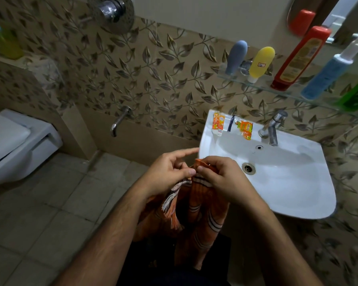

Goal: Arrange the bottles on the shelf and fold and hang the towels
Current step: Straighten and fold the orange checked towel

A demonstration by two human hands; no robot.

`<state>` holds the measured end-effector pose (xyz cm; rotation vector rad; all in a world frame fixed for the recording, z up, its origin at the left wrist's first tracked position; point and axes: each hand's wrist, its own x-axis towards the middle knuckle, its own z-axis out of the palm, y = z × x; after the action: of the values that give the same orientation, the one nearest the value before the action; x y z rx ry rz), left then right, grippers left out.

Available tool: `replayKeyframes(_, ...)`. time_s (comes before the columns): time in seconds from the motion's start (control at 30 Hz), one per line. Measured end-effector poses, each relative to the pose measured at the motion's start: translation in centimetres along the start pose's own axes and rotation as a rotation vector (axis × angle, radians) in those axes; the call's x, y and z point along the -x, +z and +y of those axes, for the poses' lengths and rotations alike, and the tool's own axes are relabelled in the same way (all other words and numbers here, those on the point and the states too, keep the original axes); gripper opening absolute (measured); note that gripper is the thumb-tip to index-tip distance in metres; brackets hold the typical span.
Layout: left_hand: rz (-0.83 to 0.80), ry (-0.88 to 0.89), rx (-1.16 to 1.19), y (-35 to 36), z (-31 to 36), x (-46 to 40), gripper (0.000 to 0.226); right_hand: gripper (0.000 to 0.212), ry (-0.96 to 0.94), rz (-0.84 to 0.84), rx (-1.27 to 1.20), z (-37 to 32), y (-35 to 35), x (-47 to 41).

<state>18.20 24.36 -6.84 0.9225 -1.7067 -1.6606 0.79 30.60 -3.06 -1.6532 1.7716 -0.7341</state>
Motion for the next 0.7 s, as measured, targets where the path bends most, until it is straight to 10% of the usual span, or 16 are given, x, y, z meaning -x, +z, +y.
replayKeyframes(0.17, -0.085, -0.016, 0.002, -0.1, 0.0, 0.2, 0.026, 0.015, -0.050, -0.112, -0.016, -0.4, -0.4, 0.4)
replayKeyframes(0.5, 0.406, -0.091, -0.198, -1.4, -1.3, -2.0, 0.016, 0.031, 0.224, -0.269, -0.257, 2.0, -4.3, 2.3)
replayKeyframes(0.7, 0.301, -0.171, -0.255, -1.9, -2.1, -1.9, 0.021, 0.019, 0.163, -0.037, -0.292, 2.1, -4.6, 1.8)
